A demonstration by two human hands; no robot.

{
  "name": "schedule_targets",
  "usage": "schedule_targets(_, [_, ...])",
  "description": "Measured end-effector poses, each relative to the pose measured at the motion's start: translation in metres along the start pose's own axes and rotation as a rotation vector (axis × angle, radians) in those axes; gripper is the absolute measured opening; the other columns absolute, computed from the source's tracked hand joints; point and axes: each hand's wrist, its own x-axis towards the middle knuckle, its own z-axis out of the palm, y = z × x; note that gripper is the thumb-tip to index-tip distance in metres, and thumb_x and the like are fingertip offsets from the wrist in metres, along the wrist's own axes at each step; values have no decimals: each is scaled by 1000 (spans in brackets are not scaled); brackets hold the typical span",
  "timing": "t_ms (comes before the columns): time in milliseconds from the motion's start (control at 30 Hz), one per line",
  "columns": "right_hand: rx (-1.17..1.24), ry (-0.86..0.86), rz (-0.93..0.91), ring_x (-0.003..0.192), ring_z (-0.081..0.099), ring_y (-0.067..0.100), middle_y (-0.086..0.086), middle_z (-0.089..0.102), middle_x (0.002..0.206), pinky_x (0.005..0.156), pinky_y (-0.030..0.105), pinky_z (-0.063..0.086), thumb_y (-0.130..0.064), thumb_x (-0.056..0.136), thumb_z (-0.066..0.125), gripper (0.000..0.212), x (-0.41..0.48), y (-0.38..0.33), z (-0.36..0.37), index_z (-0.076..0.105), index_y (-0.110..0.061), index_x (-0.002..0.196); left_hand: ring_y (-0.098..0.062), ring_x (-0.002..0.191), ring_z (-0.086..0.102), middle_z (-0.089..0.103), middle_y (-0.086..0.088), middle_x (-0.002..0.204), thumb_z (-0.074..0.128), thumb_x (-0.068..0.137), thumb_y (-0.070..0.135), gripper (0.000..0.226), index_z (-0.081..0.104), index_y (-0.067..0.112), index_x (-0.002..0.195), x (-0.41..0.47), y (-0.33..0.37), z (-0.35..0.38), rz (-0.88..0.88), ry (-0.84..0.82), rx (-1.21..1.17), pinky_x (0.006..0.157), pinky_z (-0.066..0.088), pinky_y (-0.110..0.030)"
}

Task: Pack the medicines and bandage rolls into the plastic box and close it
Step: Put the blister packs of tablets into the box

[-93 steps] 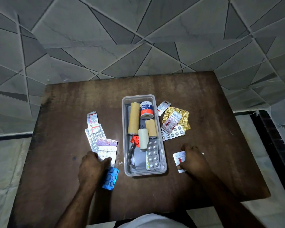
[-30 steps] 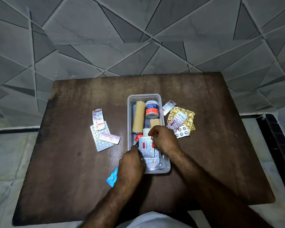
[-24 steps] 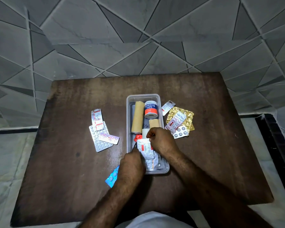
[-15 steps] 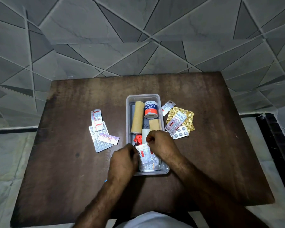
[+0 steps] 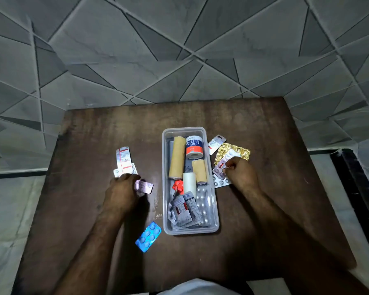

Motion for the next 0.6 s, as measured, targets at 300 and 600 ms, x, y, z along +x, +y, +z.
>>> schedule_targets(300, [-134,53,23,104,59,42,25,58,115,85,41,49,-48,77,70,64,1,-2,20,52,-3,120,-27,105,60,66,9,113,66,77,32,30,67,40,106,5,9,4,94,-54,191,83,50,-37])
schedule_targets(600, [-227,35,-8,103,57,47,27,50,116,85,42,48,-29,80,67,59,-4,-9,28,42,-2,126,-31,101,61,67,-2,109,65,80,29,29,69,25,109,6,12,5,117,8,295,79,47,-38])
